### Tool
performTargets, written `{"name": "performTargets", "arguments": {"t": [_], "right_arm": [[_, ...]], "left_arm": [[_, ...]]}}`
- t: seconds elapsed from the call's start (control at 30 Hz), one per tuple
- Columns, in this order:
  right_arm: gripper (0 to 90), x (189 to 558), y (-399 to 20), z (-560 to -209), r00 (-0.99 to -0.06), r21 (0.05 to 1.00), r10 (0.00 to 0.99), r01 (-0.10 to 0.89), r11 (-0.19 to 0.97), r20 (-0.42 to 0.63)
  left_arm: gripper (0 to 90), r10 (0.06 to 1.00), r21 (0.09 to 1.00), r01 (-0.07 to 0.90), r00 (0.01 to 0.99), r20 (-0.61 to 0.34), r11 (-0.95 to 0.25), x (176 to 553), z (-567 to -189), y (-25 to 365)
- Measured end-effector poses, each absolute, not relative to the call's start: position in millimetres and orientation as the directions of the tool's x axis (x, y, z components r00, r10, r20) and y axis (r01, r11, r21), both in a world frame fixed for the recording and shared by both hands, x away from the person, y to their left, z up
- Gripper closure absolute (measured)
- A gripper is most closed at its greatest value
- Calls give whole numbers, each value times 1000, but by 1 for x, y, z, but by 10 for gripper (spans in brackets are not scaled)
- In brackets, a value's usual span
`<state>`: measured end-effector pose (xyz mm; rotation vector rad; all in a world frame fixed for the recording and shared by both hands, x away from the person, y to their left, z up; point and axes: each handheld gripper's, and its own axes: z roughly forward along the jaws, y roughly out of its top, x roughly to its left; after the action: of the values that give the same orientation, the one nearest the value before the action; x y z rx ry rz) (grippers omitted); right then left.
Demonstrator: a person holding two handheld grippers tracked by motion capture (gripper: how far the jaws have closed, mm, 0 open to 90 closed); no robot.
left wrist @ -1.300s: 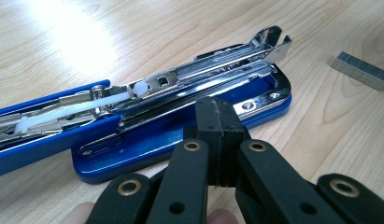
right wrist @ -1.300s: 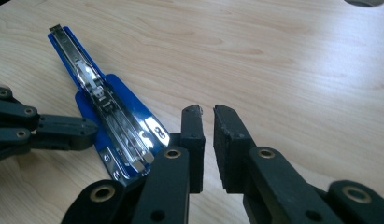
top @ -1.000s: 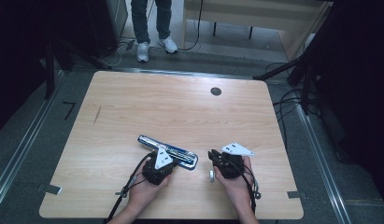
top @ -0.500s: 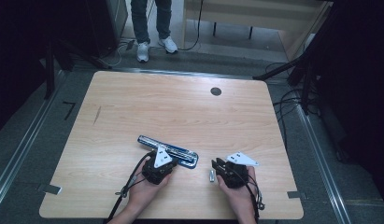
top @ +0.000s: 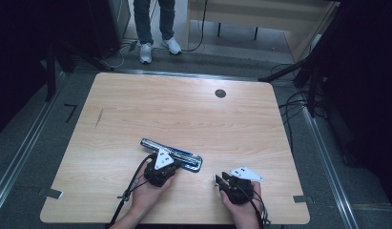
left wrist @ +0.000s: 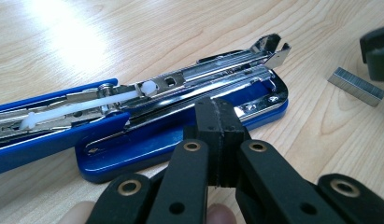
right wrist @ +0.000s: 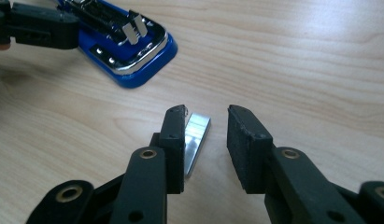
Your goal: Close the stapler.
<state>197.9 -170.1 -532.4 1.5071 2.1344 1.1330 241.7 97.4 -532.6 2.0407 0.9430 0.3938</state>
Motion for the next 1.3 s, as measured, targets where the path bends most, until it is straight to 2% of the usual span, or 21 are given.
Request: {"name": "performTargets", "arguments": {"t": [0.4, 0.53, 0.77, 1.3], "right_arm": [[632, 187, -159, -537, -406, 724, 901, 667, 177, 154], [651, 185, -159, -539, -402, 727, 907, 660, 192, 126], [789, 185, -160, -541, -411, 736, 908, 640, 223, 81], [798, 197, -171, -530, -535, 746, 843, 583, 322, 53]], "left_arm": [[900, 741, 790, 488, 668, -66, -370, 243, -533, 97], [900, 740, 789, 490, 669, -68, -370, 243, -533, 98], [900, 739, 788, 492, 670, -70, -371, 243, -533, 97], [900, 737, 786, 496, 672, -77, -370, 244, -533, 98]]}}
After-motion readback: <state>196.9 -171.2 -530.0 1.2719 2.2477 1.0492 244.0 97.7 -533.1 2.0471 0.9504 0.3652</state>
